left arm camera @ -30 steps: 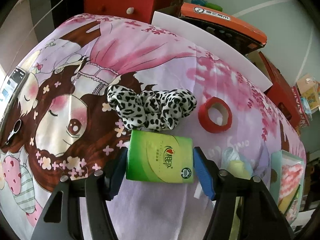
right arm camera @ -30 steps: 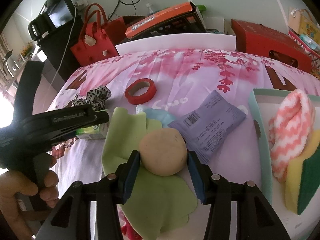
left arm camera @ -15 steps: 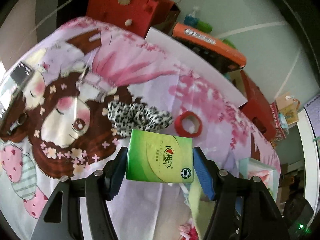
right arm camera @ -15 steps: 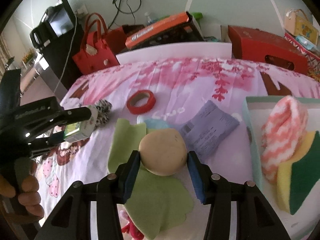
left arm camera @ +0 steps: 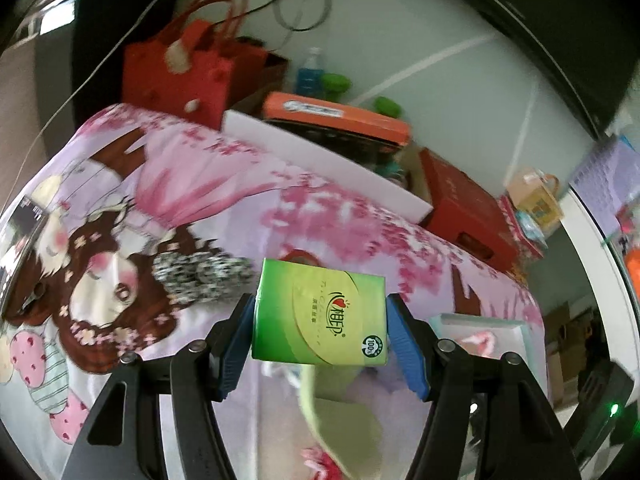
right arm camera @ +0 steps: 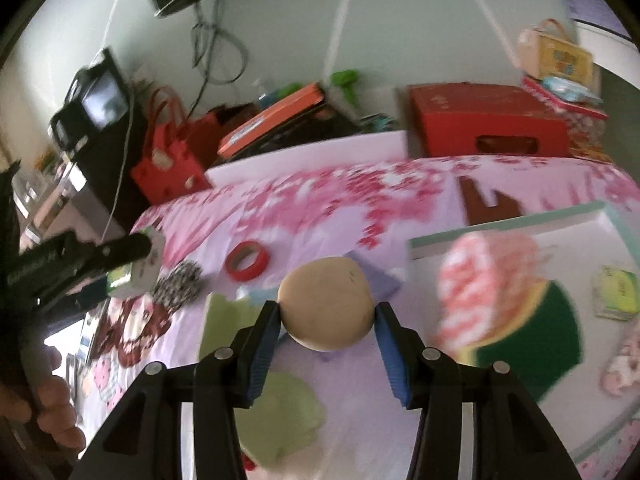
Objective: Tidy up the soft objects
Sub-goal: 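Carry the puff and tissue pack into the teal-rimmed tray and open both tools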
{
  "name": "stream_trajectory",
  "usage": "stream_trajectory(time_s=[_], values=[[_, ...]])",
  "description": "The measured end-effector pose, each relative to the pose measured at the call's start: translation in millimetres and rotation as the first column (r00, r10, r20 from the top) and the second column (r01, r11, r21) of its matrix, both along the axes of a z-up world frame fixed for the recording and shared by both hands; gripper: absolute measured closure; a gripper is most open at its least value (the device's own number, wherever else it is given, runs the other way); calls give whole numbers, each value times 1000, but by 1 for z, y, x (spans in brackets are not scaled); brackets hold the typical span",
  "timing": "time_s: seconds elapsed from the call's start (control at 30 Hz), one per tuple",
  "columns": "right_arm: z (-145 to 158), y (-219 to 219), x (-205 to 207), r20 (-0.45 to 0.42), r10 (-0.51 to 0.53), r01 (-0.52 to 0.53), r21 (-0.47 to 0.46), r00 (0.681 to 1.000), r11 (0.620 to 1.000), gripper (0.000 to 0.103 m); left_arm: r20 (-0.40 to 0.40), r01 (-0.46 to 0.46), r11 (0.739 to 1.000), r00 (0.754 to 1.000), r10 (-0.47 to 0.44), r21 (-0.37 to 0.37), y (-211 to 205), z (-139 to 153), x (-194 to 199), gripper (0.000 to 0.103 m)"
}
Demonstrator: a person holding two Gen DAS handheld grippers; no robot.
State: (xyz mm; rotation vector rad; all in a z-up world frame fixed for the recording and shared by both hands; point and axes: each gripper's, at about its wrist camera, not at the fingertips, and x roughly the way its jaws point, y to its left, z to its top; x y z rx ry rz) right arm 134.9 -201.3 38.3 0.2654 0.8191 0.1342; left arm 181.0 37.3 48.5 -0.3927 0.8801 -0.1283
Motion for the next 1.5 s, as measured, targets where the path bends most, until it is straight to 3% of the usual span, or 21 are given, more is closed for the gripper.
stream_trajectory(time_s=[0.3,0.77,1.13,1.33,1.5], values=[[9,-93,-18,-10,-212,212,-17,977,977,52,27,165,985,986,-167,53,-69,6,-4,37],[-5,-184,-40,-98,-432,432,-24,897,902,52,-22,368,920,929,-368,133,-158,-3,-16,37],[-9,-211,-58,-119,-479,478,-37,870,878,52,-67,559,814,828,-556,157,-224,-26,-55,37],[-7,-208,-65,-122,-447,447,-28,886,894,51,-103,629,758,777,-621,174,-247,-35,-81,37],[-8,-207,-65,-129,-437,438,-20,890,899,50,-152,652,739,758,-634,167,-257,-50,-87,37]])
